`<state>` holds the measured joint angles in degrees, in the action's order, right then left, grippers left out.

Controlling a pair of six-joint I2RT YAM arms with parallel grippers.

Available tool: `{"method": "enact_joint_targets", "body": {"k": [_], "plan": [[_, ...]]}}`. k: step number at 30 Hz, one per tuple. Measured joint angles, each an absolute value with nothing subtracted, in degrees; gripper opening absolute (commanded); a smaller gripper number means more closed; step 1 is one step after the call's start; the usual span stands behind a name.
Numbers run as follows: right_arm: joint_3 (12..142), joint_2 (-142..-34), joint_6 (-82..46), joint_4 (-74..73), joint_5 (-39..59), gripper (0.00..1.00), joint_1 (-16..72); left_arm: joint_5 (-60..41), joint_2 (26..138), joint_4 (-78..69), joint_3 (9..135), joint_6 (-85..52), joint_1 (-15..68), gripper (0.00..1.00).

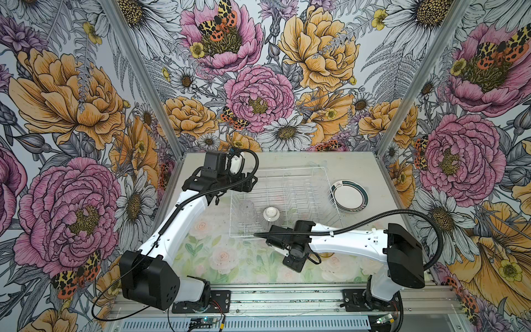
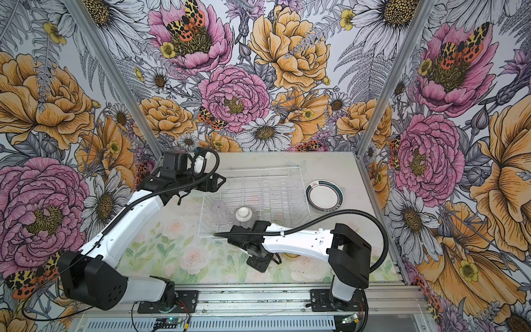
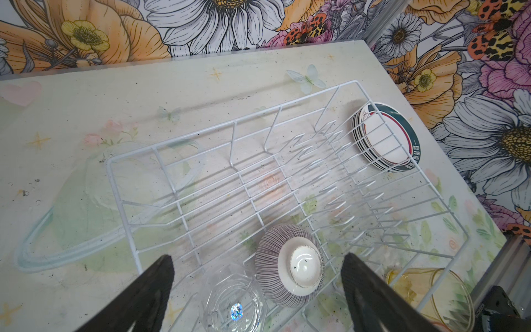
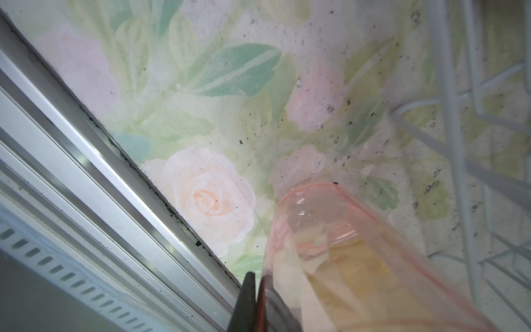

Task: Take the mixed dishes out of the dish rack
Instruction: 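Lower the pink glass onto the table beside the yellow glass with the right gripper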

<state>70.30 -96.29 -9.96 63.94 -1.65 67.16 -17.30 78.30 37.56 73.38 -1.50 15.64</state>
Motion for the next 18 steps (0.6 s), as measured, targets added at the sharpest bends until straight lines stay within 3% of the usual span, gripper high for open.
{"method": "enact_joint_targets", "body": {"k": [18], "plan": [[70.3,-98.7,-7.7,62.6,-0.6,0.03,65.5,-17.1,78.3,38.1,73.4,-1.5,15.6,0.93]]}}
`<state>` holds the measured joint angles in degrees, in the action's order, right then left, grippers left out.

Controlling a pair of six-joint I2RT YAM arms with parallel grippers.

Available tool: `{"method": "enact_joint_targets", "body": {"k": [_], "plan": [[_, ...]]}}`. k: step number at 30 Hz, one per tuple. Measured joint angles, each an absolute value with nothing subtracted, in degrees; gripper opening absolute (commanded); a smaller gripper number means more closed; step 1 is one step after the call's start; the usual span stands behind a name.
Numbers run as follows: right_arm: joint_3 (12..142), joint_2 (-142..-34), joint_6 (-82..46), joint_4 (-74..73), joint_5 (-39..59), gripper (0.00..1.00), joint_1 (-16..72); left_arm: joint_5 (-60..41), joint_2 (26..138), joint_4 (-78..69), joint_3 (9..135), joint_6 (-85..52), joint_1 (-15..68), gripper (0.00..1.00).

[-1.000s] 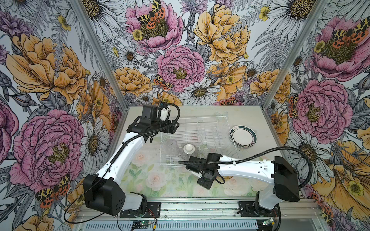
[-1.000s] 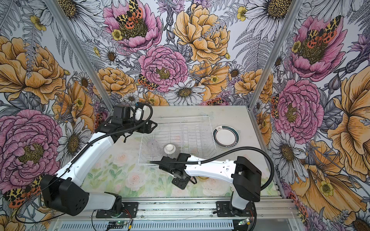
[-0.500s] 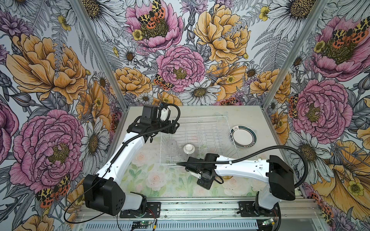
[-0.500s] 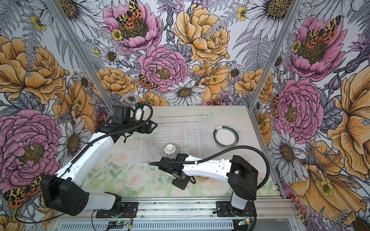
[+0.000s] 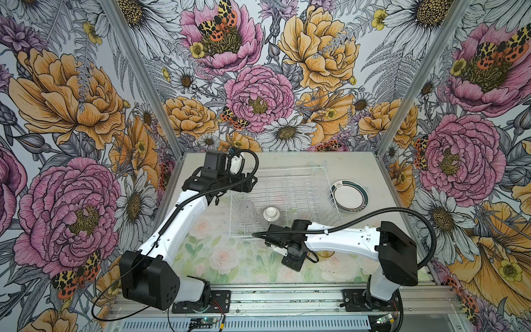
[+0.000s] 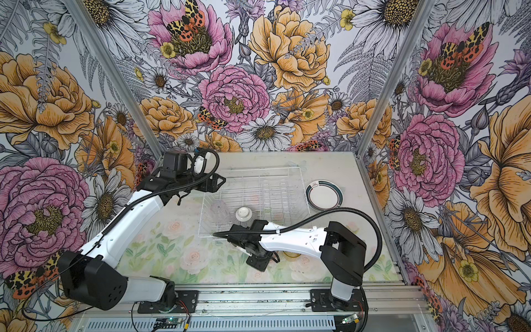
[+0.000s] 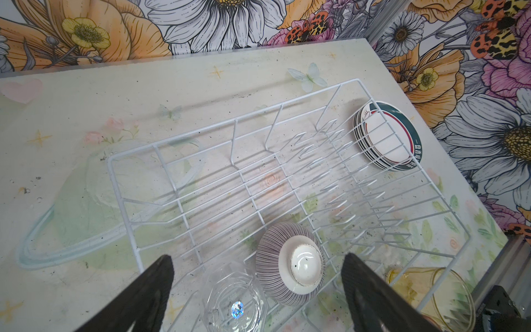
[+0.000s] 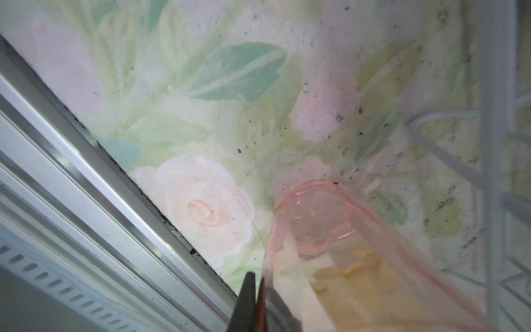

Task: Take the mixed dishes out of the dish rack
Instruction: 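Lower the pink glass onto the table beside the yellow glass with the right gripper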

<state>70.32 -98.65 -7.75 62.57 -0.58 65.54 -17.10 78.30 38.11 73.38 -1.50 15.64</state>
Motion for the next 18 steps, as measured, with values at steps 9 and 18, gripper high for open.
{"method": "enact_joint_targets", "body": {"k": [9,18], "plan": [[70.3,-98.9,-7.3,61.9,-0.4,0.27,65.2,-15.8,78.3,39.5,73.4,-1.3,15.6,0.93],[70.3,-98.1,-6.9,61.3,-1.8,0.42,65.1,-12.6,78.3,41.4,73.5,-0.8,16.3,0.95]]}}
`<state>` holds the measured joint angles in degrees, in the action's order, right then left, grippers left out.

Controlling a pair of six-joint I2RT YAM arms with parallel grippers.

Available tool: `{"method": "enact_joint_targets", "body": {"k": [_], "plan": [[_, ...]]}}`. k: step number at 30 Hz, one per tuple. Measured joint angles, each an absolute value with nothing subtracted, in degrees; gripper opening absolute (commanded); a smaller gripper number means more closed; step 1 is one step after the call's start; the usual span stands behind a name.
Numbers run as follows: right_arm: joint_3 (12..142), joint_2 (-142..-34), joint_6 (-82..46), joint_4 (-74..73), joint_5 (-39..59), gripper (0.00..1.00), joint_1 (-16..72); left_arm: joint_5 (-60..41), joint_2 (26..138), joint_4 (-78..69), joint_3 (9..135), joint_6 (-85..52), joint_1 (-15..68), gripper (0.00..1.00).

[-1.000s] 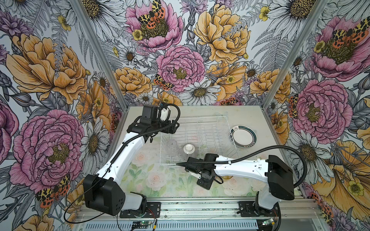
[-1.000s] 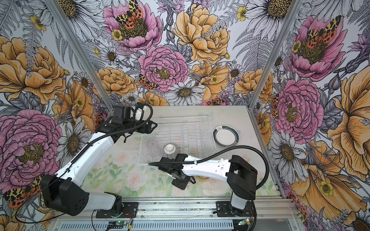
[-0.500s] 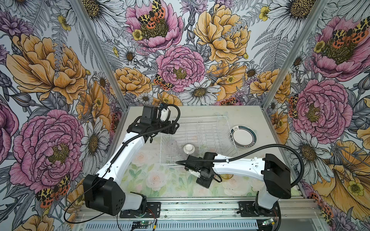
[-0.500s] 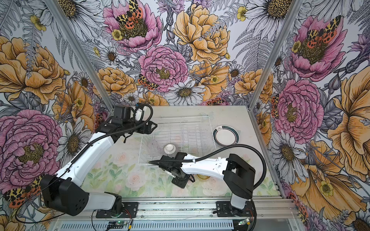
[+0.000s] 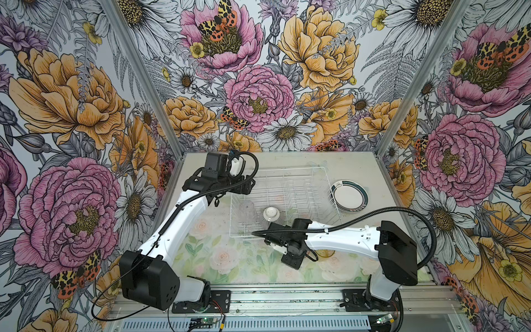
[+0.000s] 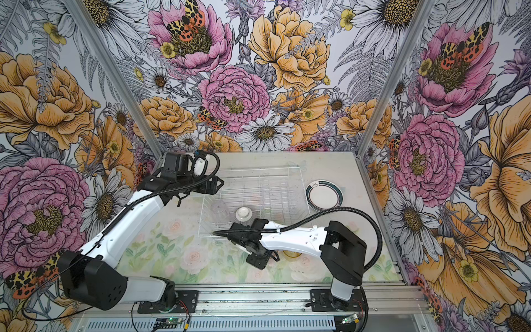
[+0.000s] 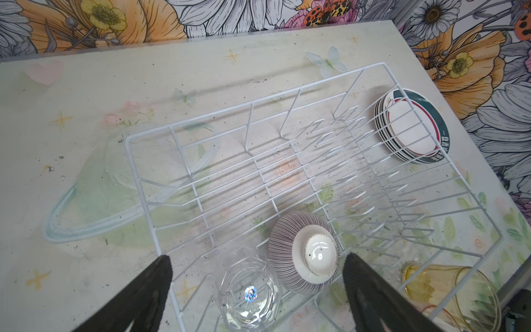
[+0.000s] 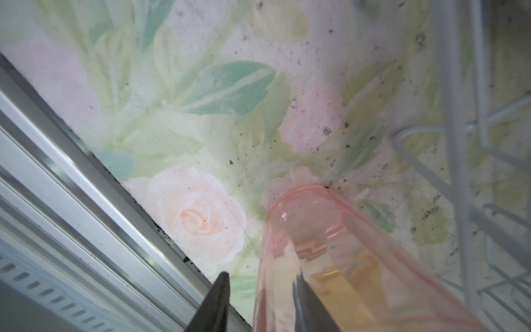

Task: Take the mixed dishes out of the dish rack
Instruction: 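Lower the pink glass onto the table beside the yellow glass with the right gripper, then open and lift the right gripper while the left reaches toward the clear glass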

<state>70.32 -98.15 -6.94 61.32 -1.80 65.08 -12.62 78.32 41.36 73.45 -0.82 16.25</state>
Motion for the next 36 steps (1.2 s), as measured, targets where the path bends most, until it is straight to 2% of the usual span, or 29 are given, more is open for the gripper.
{"method": "enact_joint_targets", "body": {"k": [7,15,19,36], "plan": [[70.4,-91.8,-6.9,61.0,-2.3,0.43,64.0,-8.8,78.9,43.8,73.6,0.4,17.5,0.96],[73.6,-72.9,-6.2,58.6,-0.2,0.58,59.0,-3.8,82.7,49.2,75.4,1.1,20.4,0.98],[74.0,-66.2,-5.9,56.0,-0.9,0.59,56.7,-2.4,85.8,53.1,76.9,1.1,22.5,0.98],[70.9,-65.8,-5.0,51.0,-1.7,0.6,54.4,2.0,96.5,61.2,79.3,0.8,24.3,0.98]]}}
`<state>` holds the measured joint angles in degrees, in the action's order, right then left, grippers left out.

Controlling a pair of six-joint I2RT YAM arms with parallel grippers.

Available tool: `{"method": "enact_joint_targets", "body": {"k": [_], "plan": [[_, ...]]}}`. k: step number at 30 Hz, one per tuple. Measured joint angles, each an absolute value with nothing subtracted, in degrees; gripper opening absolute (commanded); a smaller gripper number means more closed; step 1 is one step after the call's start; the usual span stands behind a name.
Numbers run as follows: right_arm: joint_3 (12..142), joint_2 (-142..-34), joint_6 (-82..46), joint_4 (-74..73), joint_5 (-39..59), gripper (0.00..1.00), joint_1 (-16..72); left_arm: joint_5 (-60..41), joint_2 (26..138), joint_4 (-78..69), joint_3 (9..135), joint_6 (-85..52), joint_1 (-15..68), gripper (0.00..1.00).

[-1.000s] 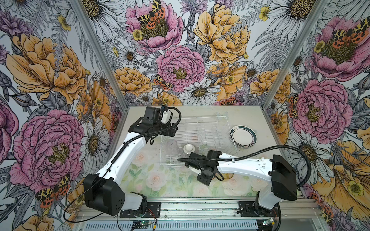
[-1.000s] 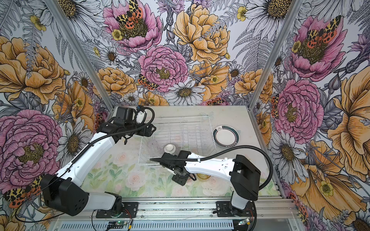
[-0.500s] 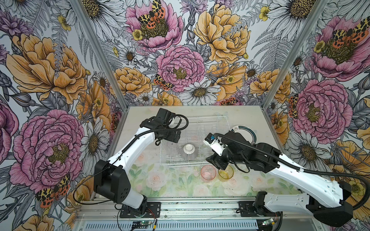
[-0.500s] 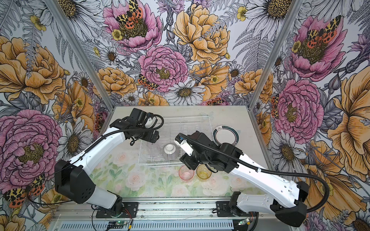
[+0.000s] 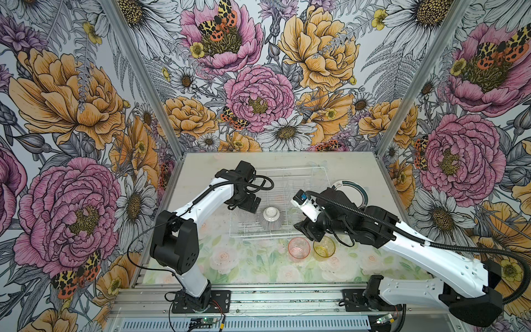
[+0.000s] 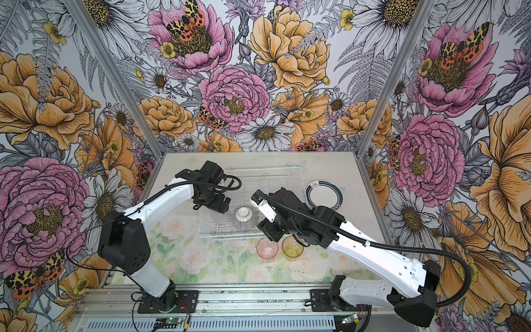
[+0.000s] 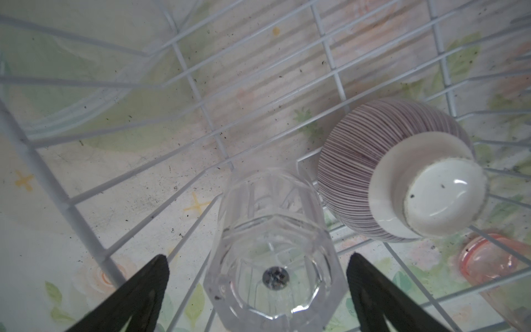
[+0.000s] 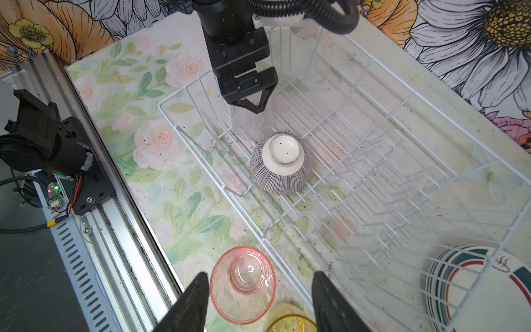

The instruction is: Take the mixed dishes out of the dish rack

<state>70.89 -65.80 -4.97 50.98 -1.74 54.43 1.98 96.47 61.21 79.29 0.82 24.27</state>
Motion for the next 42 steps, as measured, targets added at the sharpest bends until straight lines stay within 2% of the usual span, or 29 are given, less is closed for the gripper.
{"method": "enact_joint_targets", "body": {"k": [18,21,25,30,42], "plan": [[68.7,-65.7,-4.8,49.9,-1.7,0.6,52.6,1.7,101.9,61.6,80.6,0.8,24.9,0.94],[68.6,-65.7,-4.8,49.8,-1.7,0.6,52.4,1.7,102.0,61.7,80.6,0.9,24.9,0.9],[68.3,-65.7,-4.8,49.8,-1.5,0.6,52.2,1.3,102.1,62.4,80.6,1.2,24.9,0.76],[67.9,-65.7,-4.8,49.8,-1.3,0.6,51.9,0.4,102.2,62.9,80.8,1.6,24.7,0.66],[67.3,-65.6,-5.0,48.7,1.0,0.6,49.9,-1.5,102.4,63.2,81.4,2.0,23.5,0.62]]}}
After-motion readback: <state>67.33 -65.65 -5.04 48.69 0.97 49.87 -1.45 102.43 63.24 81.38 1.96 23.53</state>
